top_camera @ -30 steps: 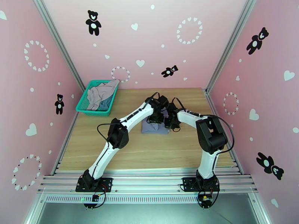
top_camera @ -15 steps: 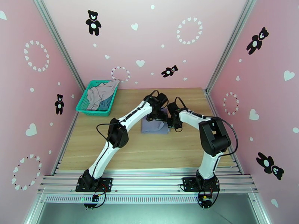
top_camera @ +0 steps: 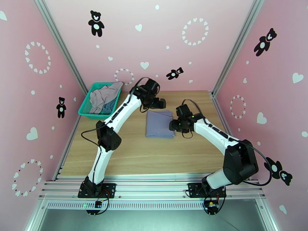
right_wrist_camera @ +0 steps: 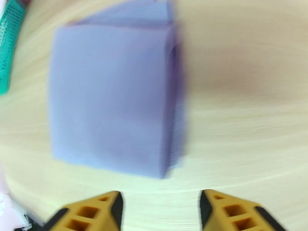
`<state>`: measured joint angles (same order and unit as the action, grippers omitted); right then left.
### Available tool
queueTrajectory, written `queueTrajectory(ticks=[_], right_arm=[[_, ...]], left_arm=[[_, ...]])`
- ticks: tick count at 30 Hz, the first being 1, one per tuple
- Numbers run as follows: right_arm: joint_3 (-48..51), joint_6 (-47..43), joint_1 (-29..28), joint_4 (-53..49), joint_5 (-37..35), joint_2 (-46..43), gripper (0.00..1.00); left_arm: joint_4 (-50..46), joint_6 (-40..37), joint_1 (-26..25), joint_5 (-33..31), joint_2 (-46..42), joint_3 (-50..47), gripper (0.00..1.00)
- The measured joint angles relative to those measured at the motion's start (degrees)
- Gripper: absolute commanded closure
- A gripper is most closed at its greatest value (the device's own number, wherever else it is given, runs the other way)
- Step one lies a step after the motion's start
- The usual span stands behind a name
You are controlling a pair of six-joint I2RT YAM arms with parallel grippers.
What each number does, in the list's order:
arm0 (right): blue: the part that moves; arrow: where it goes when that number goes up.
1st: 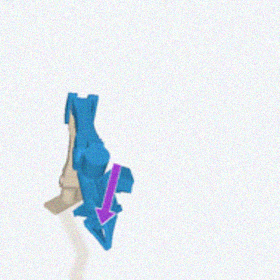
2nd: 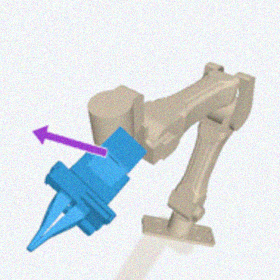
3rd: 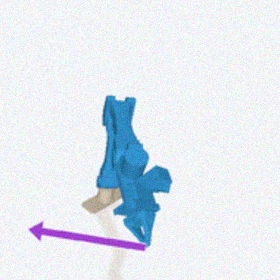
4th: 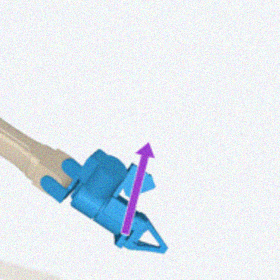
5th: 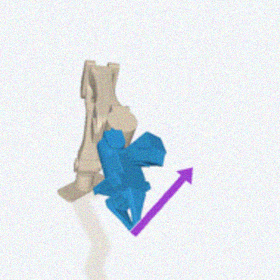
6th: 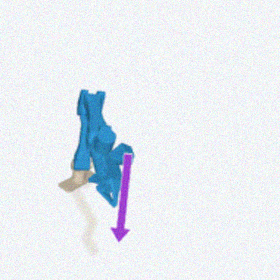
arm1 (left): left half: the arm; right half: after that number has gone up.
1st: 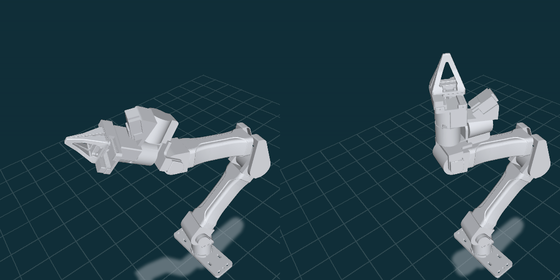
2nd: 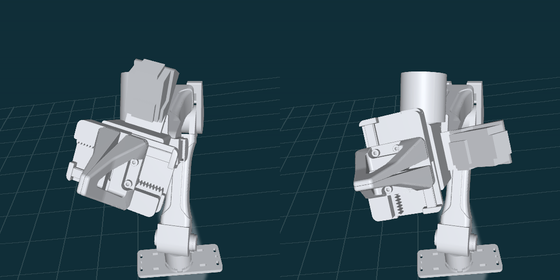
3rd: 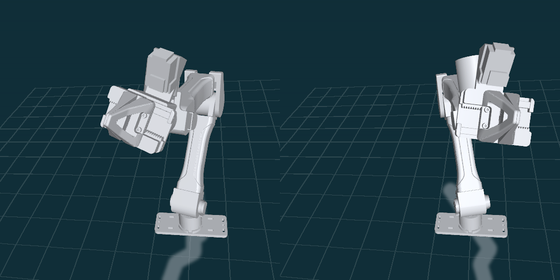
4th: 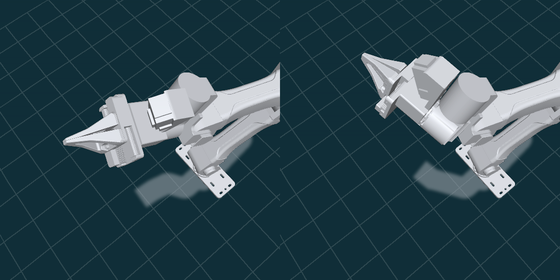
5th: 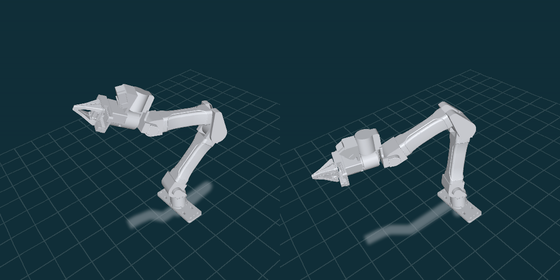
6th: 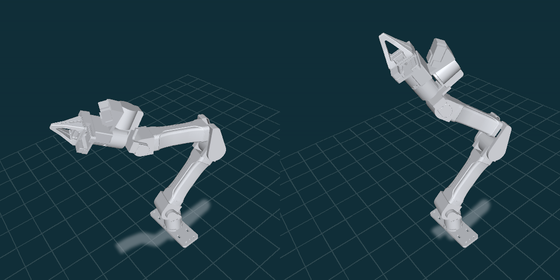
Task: Fold and stack the mixed laundry pile
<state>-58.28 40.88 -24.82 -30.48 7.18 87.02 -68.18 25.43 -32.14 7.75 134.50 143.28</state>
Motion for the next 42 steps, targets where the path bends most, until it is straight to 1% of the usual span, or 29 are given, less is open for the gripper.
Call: queueTrajectory(ticks=[1,2,4,6,9,12,15,19,23,25,27,28,29,32,36,42], right_arm=[[3.06,3.06,-0.63,2.93,1.77,-0.11,0.23],[6.36,6.78,-1.31,6.36,2.75,-0.44,0.20],[11.69,13.64,-2.51,11.93,3.67,-1.44,0.16],[15.28,20.50,-3.72,16.31,3.67,-2.86,0.13],[17.07,29.42,-5.40,21.07,2.27,-5.09,0.08],[17.42,36.81,-6.82,25.29,0.39,-6.45,0.07],[17.88,42.45,-7.69,28.26,-0.66,-6.36,0.07],[18.03,46.90,-8.24,30.67,-1.29,-4.48,0.08],[18.14,49.29,-8.46,31.10,-2.58,-3.28,0.08],[18.14,50.25,-8.61,31.23,-3.43,-3.15,0.08],[18.14,51.10,-8.74,31.61,-4.13,-2.80,0.08],[18.14,51.93,-8.83,31.93,-4.59,-2.45,0.08],[18.14,52.50,-8.90,32.30,-4.81,-1.97,0.08],[18.14,55.10,-9.18,33.29,-5.11,-0.13,0.08],[18.12,57.92,-9.75,33.64,-5.07,1.77,0.07],[17.46,59.10,-9.99,33.20,-4.61,2.84,0.06]], left_arm=[[0.17,-0.35,1.73,0.42,1.90,0.02,0.06],[0.44,-0.61,3.37,0.85,3.78,-0.39,0.05],[1.29,-1.03,5.51,1.57,6.34,-2.38,0.03],[1.86,-1.42,6.54,2.43,8.15,-4.33,0.02],[2.71,-1.73,6.54,3.96,9.94,-5.20,0.02],[4.66,-1.88,6.32,6.51,11.02,-5.20,0.02],[6.34,-1.88,6.23,8.87,12.52,-5.18,0.07],[8.85,-1.66,6.36,11.17,14.14,-6.62,0.17],[11.28,-1.25,6.91,12.76,13.86,-8.07,0.40],[12.26,-1.18,6.93,13.07,14.01,-8.50,0.57],[12.94,-0.79,6.95,13.42,14.01,-9.11,0.77],[13.55,-0.68,6.93,13.88,14.01,-9.77,0.92],[14.19,-0.31,6.86,14.23,14.01,-10.56,1.00],[17.90,0.72,6.86,14.99,12.04,-15.04,1.00],[24.00,3.69,6.75,13.86,5.77,-26.71,1.00],[33.57,13.35,6.43,8.72,-9.11,-51.74,1.00]])
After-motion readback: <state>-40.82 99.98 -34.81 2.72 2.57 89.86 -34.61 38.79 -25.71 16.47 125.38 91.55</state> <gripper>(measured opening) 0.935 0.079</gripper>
